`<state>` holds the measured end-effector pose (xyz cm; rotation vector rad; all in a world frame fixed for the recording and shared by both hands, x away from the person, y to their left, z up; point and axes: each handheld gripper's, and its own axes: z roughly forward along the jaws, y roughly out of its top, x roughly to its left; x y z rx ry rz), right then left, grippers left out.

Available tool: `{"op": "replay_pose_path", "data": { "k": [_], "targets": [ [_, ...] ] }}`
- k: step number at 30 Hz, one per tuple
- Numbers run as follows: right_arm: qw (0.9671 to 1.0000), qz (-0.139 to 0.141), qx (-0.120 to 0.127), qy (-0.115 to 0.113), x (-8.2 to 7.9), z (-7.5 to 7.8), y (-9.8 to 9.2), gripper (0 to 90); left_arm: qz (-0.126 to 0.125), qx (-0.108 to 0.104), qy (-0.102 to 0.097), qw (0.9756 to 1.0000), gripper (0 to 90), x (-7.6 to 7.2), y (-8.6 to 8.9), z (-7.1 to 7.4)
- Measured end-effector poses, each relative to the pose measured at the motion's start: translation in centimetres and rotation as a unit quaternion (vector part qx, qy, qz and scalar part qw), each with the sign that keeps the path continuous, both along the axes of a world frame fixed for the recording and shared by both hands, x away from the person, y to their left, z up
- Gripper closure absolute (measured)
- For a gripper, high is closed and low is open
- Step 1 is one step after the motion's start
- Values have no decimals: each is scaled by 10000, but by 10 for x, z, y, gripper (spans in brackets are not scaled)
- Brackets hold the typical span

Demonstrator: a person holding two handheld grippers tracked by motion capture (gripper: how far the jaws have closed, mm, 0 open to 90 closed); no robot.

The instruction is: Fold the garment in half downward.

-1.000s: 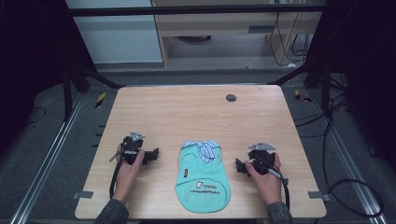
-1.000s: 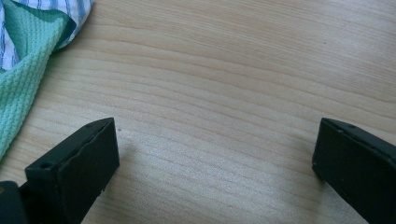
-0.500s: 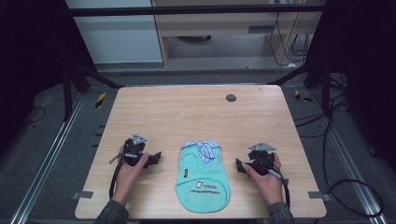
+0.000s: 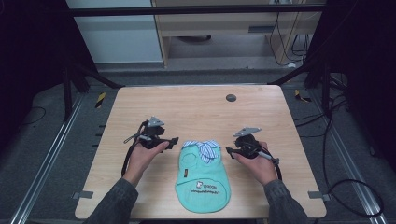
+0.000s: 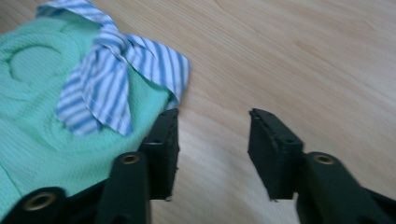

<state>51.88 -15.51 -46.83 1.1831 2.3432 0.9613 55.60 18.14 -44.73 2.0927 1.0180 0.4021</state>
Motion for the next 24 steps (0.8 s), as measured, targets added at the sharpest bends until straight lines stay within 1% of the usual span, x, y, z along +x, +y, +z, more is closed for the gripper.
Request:
{"op": "replay_pose_path", "data": {
  "k": [1,2,3,4,5,7,8,9,10,11,12,14,16,17,19,21,23,24],
  "targets": [
    [10000,70,-10,9,3,1,3,597,-28,74,-53,10000,263,3,-4,1],
    [9999,141,24,55,7,2,7,621,-59,118,-111,9999,304,5,-8,2],
    [9997,212,32,83,11,3,10,664,-103,161,-84,9998,327,8,-12,2],
    [9996,282,13,93,15,4,13,692,-147,160,-25,9998,339,11,-17,2],
    [9993,367,-6,73,20,4,16,705,-208,208,24,9996,367,14,-20,1],
    [9991,426,-22,88,26,5,20,754,-233,231,80,9994,384,16,-26,-1],
    [9990,429,-30,79,29,6,22,772,-233,231,80,9994,419,16,-26,-1],
    [9990,429,-30,79,29,6,22,772,-260,234,87,9993,419,18,-29,-3],
    [9990,440,23,123,35,7,25,811,-242,215,100,9994,450,20,-32,-5],
    [9989,437,64,137,36,7,27,821,-254,239,103,9993,464,21,-34,-5],
    [9989,454,27,103,37,8,28,829,-265,279,112,9992,474,21,-35,-6],
    [9988,467,-12,131,40,7,31,840,-241,296,133,9992,496,22,-38,-5],
    [9990,406,-17,209,43,6,34,841,-265,419,136,9987,526,23,-40,-4],
    [9989,413,3,228,45,5,35,840,-275,426,178,9986,530,24,-41,-4],
    [9989,399,-36,249,47,4,38,836,-296,445,233,9983,535,24,-42,-4],
    [9989,391,-11,248,48,4,41,824,-336,459,238,9981,549,24,-44,-4],
    [9988,427,-37,246,49,3,42,819,-358,494,232,9979,546,23,-46,-5],
    [9988,410,-31,273,51,1,42,809,-384,568,247,9973,536,23,-48,-8]
  ]
}}
